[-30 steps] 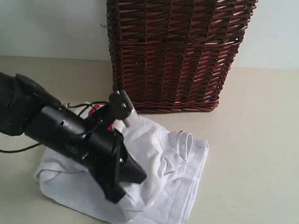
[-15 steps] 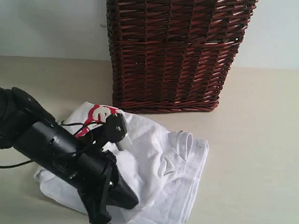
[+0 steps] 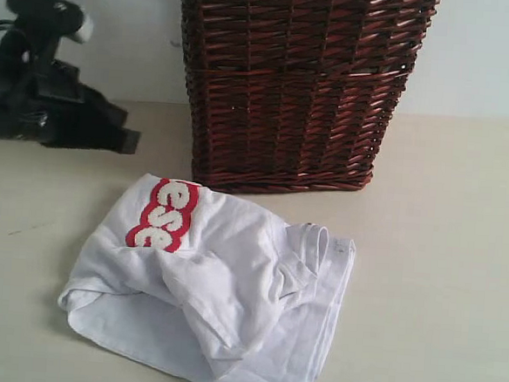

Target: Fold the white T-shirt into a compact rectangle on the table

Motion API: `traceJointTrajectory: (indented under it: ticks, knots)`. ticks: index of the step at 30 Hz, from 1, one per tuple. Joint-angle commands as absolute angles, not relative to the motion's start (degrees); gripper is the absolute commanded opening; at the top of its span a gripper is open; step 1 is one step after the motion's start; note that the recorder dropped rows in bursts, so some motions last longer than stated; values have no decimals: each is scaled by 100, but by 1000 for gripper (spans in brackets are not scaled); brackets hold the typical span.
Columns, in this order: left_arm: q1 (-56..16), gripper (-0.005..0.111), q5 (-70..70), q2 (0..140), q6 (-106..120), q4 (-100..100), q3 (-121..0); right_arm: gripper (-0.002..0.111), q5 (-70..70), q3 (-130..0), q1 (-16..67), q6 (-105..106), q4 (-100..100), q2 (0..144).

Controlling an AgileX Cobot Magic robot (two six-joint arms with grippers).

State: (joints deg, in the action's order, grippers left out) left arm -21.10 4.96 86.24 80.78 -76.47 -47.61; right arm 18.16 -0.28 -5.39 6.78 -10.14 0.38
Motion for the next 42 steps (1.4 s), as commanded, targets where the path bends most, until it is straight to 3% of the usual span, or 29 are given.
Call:
traceJointTrajectory:
  ticks: [1, 9, 18, 22, 31, 42]
  knots:
    - [-1866, 0, 488, 8350, 7857, -7887, -3808, 0, 1772, 0, -539, 698, -1017, 0]
    - [-1824, 0, 1929, 7616, 9255, -7297, -2672, 0, 1772, 0, -539, 698, -1017, 0]
    - [-1824, 0, -737, 5189, 9410, -9321, -2454, 0, 1772, 0, -539, 698, -1017, 0]
    - [-1824, 0, -1177, 4009, 9410, -9647, -2124, 0, 1772, 0, -539, 698, -1017, 0]
    - [-1824, 0, 498, 1905, 9422, -9624, -488, 0, 1772, 0, -539, 698, -1017, 0]
    - [-1810, 0, 719, 1514, 9422, -9624, 0, 0, 1772, 0, -539, 698, -1017, 0]
